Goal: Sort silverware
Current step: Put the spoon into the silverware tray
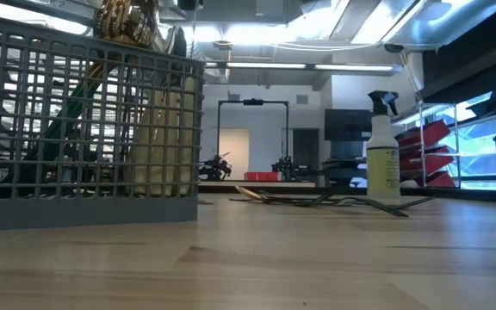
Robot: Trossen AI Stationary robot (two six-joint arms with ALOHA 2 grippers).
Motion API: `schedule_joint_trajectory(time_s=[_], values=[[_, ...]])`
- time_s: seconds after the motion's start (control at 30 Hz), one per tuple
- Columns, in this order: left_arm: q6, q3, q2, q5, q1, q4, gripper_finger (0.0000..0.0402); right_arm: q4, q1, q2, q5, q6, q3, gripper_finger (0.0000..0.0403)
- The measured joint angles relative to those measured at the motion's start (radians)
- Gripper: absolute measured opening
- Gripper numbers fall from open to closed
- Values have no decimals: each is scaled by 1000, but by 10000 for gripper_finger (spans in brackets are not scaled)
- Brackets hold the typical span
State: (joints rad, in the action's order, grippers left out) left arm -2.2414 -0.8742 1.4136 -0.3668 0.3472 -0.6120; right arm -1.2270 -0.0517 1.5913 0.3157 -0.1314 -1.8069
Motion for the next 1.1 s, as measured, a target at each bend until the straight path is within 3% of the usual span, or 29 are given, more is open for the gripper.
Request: schedule_joint_trajectory(time_s=[1.1], values=[[8,1,0,-14,-42,36,182,29,15,56,20,-16,0,0]])
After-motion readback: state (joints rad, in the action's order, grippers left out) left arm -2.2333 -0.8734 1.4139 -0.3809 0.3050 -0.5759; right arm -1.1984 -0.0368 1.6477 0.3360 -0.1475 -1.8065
